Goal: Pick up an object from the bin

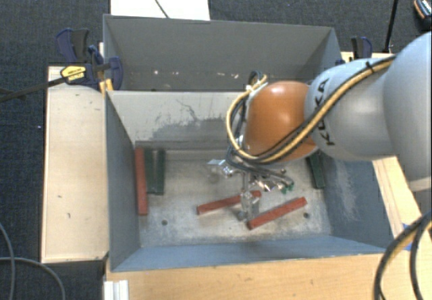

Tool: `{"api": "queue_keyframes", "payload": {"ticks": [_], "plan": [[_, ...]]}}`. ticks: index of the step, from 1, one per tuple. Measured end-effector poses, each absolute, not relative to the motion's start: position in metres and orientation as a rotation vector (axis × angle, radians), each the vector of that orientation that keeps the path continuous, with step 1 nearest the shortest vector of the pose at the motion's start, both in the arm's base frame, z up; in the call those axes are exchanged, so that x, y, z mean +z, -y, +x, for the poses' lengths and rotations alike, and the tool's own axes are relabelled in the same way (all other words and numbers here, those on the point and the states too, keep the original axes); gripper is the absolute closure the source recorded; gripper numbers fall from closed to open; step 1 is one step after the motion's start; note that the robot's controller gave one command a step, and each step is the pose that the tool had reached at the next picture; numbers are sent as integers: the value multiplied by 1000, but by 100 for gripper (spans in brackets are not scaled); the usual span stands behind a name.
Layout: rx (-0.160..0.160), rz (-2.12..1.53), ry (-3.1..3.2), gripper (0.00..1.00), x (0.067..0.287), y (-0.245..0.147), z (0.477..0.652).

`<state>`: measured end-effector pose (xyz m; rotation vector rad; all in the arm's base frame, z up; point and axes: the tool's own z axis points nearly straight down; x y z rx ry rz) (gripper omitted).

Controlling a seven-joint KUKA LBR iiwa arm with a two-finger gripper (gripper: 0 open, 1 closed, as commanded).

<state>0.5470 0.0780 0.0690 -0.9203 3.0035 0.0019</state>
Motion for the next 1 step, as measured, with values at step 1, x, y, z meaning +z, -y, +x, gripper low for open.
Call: {"api": "queue_keyframes", "payload": {"ticks": [1], "plan": [[2, -915, -3005, 100, 69, -78, 547]]}}
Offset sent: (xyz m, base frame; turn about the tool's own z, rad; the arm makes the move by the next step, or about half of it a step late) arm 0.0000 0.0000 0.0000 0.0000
